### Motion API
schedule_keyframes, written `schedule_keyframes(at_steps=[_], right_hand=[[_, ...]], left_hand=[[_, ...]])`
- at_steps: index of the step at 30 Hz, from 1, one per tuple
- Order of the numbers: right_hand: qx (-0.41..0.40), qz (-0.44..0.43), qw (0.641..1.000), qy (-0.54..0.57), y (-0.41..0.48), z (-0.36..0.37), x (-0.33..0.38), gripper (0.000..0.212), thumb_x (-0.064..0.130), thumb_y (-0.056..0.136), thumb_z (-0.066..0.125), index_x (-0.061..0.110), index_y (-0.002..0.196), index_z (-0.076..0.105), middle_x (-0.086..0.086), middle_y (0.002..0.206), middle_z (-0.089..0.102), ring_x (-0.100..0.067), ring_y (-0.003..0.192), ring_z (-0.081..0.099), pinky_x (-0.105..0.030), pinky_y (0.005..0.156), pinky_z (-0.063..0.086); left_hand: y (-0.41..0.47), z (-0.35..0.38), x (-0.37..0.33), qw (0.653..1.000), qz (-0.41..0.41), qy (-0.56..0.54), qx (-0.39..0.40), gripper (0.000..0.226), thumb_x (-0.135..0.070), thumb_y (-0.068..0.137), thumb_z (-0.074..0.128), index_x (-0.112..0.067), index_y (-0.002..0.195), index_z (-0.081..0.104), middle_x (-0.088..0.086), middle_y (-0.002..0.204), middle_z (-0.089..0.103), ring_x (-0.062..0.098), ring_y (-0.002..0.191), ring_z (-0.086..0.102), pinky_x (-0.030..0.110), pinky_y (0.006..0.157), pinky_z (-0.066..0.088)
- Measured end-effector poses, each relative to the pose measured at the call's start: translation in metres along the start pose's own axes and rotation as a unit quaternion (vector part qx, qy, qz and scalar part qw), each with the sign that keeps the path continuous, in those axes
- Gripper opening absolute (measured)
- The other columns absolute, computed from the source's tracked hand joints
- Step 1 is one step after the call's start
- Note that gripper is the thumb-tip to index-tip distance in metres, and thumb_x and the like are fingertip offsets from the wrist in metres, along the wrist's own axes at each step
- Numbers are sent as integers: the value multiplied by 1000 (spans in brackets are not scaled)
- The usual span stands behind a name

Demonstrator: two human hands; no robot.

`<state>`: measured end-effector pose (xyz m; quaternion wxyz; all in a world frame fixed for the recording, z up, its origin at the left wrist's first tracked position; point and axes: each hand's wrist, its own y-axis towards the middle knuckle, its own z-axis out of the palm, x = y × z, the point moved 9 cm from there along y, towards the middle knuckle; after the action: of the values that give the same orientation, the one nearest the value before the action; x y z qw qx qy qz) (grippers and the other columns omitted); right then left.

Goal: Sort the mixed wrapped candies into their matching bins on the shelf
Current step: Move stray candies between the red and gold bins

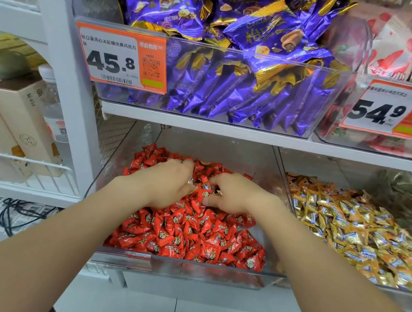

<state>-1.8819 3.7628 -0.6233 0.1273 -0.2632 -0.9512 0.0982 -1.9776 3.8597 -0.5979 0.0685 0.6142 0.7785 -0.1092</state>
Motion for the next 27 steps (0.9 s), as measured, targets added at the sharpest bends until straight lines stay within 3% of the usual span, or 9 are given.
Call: schedule_keyframes(at_steps=[3, 6, 9, 12, 16, 19, 21, 27], right_hand=[[-37, -17, 999, 27, -14, -20, 0, 44, 59, 92, 71, 17, 96, 60, 2, 90, 63, -22, 89, 59, -34, 75, 44], [-75, -39, 995, 60, -29, -33, -2, 47, 66, 87, 73, 20, 88, 63, 1, 81, 64, -20, 79, 59, -39, 77, 52], [-77, -48, 993, 82, -42, -34, -5, 46, 72, 83, 73, 29, 79, 57, 4, 75, 59, -13, 73, 49, -38, 72, 47], [-76, -49, 989, 114, -54, -34, -2, 42, 72, 80, 75, 32, 80, 62, 3, 73, 61, -10, 66, 52, -34, 68, 48], [-118, -61, 984, 117, -65, -36, 8, 47, 68, 79, 80, 23, 78, 66, 3, 58, 47, -7, 58, 42, -23, 55, 32], [-151, -53, 983, 93, -72, -36, 12, 51, 68, 78, 80, 19, 84, 67, 7, 68, 52, -17, 78, 45, -32, 69, 39], [-162, -54, 984, 47, -75, -38, 16, 53, 71, 77, 78, 21, 84, 64, 8, 72, 51, -22, 84, 44, -35, 72, 42], [-140, -86, 986, 35, -81, -40, 21, 66, 79, 78, 71, 17, 67, 51, 2, 55, 42, -13, 59, 41, -41, 60, 41]], left_hand=[[-4, -14, -2, 998, -5, -52, -40, 20, -29, 97, 60, -15, 105, 49, 5, 92, 61, 29, 85, 63, 47, 77, 55], [-11, -34, -12, 989, 9, -112, -100, 13, -23, 89, 63, -23, 98, 53, -1, 76, 62, 23, 71, 61, 37, 64, 51], [-14, -42, -24, 977, 26, -169, -124, 21, -25, 92, 61, -34, 111, 67, -9, 93, 73, 9, 79, 65, 30, 77, 52], [-17, -33, -31, 981, 30, -168, -92, 25, -43, 99, 60, -36, 121, 70, -13, 111, 73, 7, 98, 67, 30, 92, 51], [-20, -20, -32, 986, 10, -155, -56, 30, -50, 99, 62, -22, 90, 69, -5, 73, 67, 8, 64, 56, 30, 62, 42], [-24, -16, -29, 978, -23, -208, -27, 40, -40, 100, 65, -7, 76, 61, -3, 56, 48, 11, 48, 41, 28, 49, 34], [-27, -9, -29, 955, -48, -292, 17, 36, -32, 100, 67, -10, 73, 62, 0, 53, 48, 17, 47, 40, 23, 45, 35], [-34, -5, -35, 906, -69, -412, 66, 22, -33, 99, 69, -18, 83, 70, 1, 67, 52, 14, 52, 40, 22, 45, 33]])
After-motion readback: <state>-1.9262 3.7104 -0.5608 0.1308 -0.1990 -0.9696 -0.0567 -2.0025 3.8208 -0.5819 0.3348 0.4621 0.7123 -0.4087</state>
